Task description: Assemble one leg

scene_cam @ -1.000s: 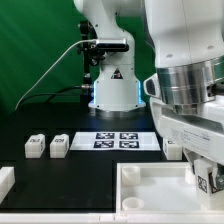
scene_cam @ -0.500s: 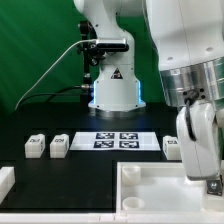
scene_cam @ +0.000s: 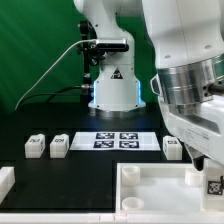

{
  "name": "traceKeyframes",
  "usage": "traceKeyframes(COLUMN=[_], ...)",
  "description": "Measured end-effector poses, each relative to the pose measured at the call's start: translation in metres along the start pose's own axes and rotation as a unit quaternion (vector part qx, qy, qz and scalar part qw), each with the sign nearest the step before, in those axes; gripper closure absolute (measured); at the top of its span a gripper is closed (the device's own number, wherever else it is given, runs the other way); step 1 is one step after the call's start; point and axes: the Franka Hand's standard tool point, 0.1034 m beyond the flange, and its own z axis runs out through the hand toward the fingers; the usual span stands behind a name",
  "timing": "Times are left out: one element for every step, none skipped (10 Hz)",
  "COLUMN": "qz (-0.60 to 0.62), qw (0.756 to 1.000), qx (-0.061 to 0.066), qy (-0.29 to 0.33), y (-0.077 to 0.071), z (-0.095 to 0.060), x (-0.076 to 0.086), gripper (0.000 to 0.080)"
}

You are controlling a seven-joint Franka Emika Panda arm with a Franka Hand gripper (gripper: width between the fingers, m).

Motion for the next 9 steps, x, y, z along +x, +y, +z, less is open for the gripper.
traceKeyframes(qz=[-0.071,-0.129,-0.182,-0.264,-0.332,-0.358,-0.352,-0.351,-0.276], qw=[0.998,0.992,0.983,0.963,0.941,0.931,0.934,0.934,0.959], qx=[-0.002,-0.003,-0.010,-0.053,-0.061,-0.064,-0.063,-0.063,-0.061], qy=[0.003,0.003,0.006,0.013,0.024,0.031,0.029,0.029,0.032], y=[0.001,0.001,0.001,0.004,-0.002,0.000,0.000,0.000,0.001], z=[0.000,0.000,0.000,0.000,0.001,0.004,0.004,0.004,0.005], x=[0.001,0.002,0.001,-0.006,-0.011,-0.015,-0.014,-0.014,-0.014], gripper=[0.0151,0.0150,0.0150,0.0150,0.0150,0.0150,0.0150,0.0266,0.0402])
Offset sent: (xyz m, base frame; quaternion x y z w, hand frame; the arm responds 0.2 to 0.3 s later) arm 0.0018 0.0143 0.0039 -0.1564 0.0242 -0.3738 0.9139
